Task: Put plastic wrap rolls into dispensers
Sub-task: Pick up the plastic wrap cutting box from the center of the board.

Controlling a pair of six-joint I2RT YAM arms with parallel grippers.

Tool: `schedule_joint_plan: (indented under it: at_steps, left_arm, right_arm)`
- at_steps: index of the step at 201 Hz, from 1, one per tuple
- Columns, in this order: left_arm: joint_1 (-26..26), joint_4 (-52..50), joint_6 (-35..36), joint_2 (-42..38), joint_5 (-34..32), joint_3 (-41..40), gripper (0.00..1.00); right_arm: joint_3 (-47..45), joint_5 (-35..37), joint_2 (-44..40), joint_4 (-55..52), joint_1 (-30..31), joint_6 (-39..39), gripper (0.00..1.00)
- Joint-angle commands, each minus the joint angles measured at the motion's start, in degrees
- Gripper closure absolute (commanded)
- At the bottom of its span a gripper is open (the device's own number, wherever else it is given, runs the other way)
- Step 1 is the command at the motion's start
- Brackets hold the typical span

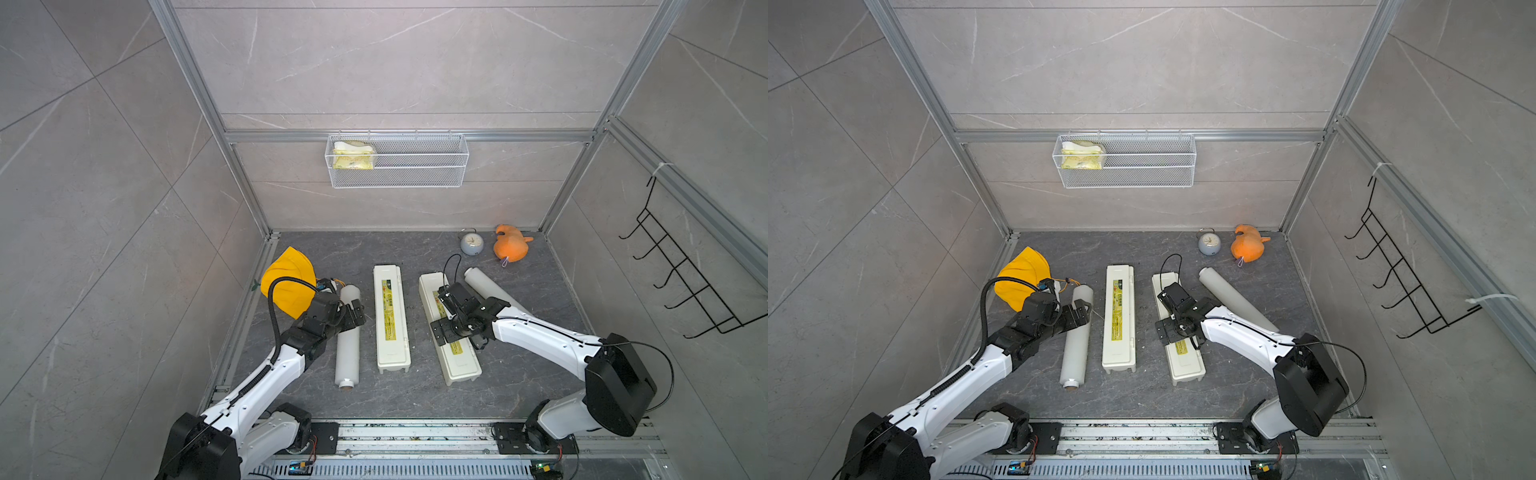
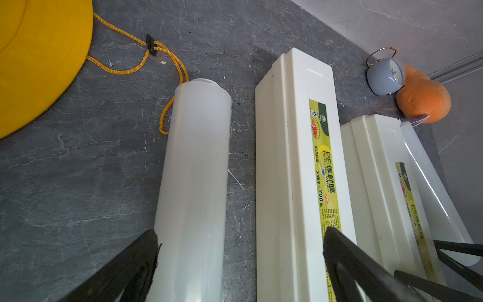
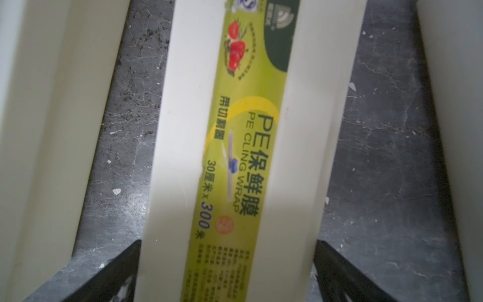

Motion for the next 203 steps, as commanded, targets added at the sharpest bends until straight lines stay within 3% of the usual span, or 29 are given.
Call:
schedule_joint_plan:
  at_steps: [1, 78, 128, 203]
  left_arm:
    - [-0.36, 1.45, -0.09, 0.59, 1.34, 0.38, 0.01]
    - [-0.43, 1.41, 0.26, 2.38, 2.19, 1.08, 0.01]
    - [-0.51, 1.21, 0.53, 3.15, 3.11, 2.69, 0.01]
    - [-0.74, 2.61, 1.98, 6.37, 10.16, 9.72, 0.01]
  right_arm:
    - [2.41, -2.45, 3.48, -3.84, -0.64, -0.60, 0.00]
    - [8.03, -4.78, 12.89, -7.77, -1.62, 0.71, 0.01]
    - [5.49, -7.76, 7.66, -3.25, -3.38, 0.23, 0.07]
    - [-0.82, -23.37, -7.66, 2.99, -10.98, -0.47, 0.12]
